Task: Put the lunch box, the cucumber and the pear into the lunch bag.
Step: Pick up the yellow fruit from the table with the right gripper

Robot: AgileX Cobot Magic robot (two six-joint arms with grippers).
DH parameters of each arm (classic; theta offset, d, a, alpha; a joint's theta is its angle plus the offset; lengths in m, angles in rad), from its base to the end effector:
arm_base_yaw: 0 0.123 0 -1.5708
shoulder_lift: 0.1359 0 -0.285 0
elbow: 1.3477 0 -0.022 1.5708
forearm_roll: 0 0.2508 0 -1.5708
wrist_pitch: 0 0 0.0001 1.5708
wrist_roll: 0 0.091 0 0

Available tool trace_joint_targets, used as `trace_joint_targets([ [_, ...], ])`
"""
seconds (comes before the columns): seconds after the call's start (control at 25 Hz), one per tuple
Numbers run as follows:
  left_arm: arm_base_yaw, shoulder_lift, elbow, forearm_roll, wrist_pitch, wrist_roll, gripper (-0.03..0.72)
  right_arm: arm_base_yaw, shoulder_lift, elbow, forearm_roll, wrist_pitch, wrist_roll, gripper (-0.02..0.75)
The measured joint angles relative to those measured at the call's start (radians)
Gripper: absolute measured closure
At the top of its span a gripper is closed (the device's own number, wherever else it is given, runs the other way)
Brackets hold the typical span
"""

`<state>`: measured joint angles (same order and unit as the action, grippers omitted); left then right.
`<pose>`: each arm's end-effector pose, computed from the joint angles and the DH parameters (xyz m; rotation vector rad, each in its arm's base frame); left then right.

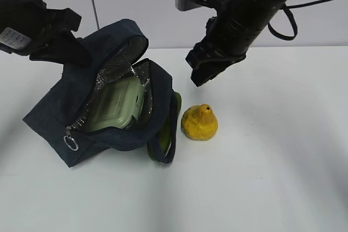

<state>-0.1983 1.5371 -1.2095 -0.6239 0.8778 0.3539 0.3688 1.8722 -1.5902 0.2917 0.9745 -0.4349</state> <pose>0.3064 -0.1033 0.2991 0.3293 2.5530 -0.7046 0.3719 0.1670 0.2735 -0.9151 2.5533 0.3561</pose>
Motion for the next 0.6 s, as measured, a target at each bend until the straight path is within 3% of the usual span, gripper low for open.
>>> trace_joint_targets([
  [0.2, 0.0, 0.0, 0.0, 0.03, 0.0, -0.022, 0.685, 0.0, 0.0, 0.0, -0.057, 0.092, 0.04, 0.434],
  [0.6, 0.002, 0.0, 0.0, 0.049, 0.004, -0.033, 0.685, 0.016, 0.056, 0.0, -0.079, 0.093, 0.1, 0.433],
])
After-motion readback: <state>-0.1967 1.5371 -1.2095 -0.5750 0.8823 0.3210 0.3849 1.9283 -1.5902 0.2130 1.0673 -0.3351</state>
